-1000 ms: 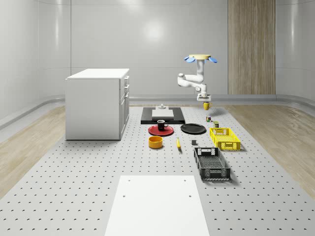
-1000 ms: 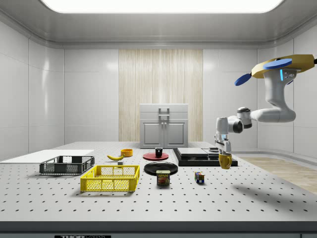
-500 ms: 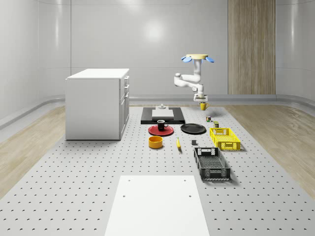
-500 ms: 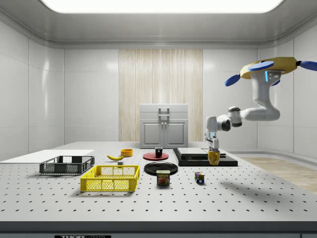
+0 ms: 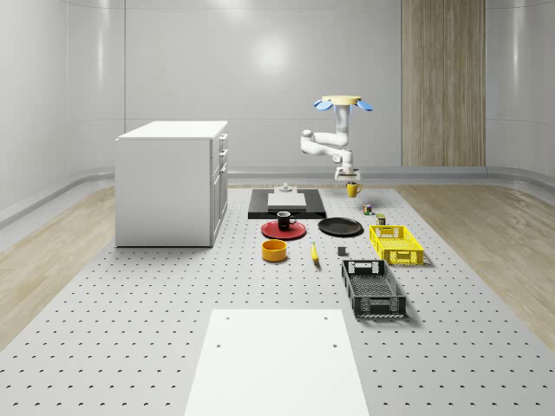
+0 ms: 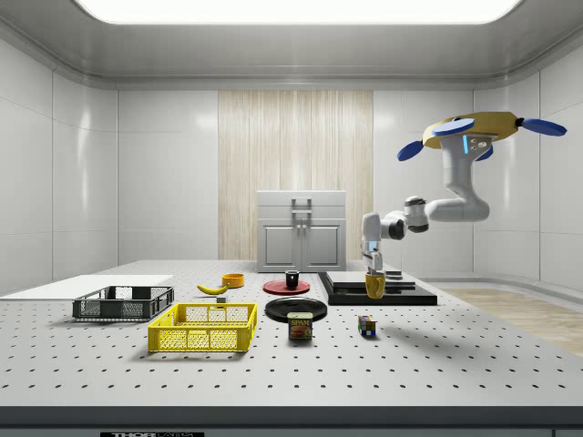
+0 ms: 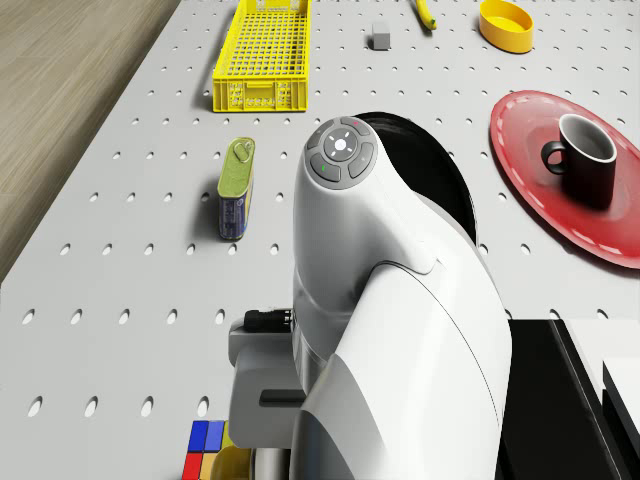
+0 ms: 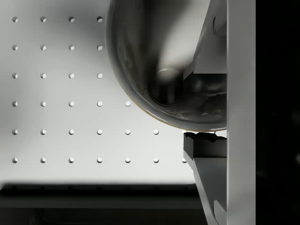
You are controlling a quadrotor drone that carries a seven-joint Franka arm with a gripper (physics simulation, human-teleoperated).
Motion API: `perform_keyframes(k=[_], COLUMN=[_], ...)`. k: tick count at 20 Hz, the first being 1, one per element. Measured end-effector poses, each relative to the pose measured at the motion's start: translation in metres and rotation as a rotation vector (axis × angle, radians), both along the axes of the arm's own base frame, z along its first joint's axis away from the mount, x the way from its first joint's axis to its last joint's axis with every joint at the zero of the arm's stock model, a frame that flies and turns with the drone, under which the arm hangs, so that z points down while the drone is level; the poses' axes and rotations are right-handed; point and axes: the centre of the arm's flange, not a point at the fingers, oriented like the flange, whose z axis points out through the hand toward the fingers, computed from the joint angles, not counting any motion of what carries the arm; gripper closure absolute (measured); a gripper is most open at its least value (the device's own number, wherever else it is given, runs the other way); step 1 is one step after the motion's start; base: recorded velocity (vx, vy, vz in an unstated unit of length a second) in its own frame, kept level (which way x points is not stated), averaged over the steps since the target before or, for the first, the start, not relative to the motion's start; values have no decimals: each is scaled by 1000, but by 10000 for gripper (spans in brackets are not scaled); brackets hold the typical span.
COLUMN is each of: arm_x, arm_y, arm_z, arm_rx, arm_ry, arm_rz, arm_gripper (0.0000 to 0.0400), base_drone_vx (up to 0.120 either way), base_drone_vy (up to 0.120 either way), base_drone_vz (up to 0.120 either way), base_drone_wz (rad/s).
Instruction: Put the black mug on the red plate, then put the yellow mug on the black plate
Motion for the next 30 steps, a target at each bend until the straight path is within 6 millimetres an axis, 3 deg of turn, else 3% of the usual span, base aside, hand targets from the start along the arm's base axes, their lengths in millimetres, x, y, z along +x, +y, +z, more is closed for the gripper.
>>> perform_keyframes(k=[21, 30], arm_x=[0, 0], arm_y=[0, 0], arm_z=[0, 0], arm_rx=[0, 0], arm_ry=[0, 0], arm_rz=[0, 0], arm_gripper=[290, 290], base_drone_vx=[120, 120], base_drone_vy=[-120, -9], base_drone_vz=[0, 0], base_drone_wz=[0, 0])
